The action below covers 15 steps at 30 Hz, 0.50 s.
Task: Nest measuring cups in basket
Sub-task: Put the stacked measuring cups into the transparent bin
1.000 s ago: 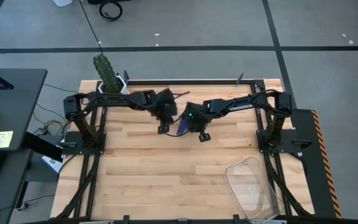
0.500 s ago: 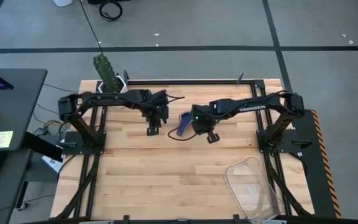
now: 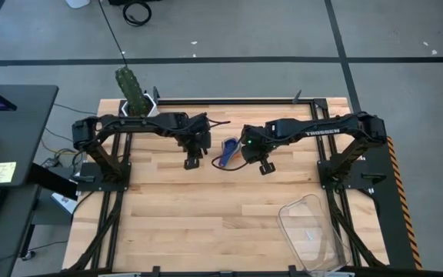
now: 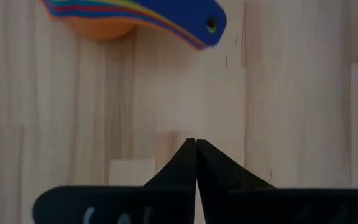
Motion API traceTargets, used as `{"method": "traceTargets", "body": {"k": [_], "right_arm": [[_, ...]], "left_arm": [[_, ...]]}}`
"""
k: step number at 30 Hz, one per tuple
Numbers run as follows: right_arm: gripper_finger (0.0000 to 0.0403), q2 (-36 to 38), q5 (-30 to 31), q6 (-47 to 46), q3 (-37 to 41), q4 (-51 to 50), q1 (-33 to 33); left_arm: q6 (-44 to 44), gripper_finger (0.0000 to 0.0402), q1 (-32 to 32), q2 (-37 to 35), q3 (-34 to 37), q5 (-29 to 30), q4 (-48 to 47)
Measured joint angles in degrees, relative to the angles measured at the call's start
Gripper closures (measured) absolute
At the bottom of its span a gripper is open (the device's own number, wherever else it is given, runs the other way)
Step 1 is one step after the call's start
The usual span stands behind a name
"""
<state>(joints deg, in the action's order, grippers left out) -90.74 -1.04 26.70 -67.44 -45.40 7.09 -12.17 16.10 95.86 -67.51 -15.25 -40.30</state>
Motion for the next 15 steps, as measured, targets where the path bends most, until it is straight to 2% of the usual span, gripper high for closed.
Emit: {"method": "traceTargets", "body": {"k": [7,15], "right_arm": [[0.0383,0.0,-0.02,-0.02,0.0,-1.09,0.0],[0.0377,0.0,-0.02,0.31,0.0,-0.72,0.0]], "left_arm": [[4.21,0.0381,-0.02,0.02,0.0,-0.04,4.68],[4.11,0.0382,0.0,0.02,0.0,0.0,13.58]]}}
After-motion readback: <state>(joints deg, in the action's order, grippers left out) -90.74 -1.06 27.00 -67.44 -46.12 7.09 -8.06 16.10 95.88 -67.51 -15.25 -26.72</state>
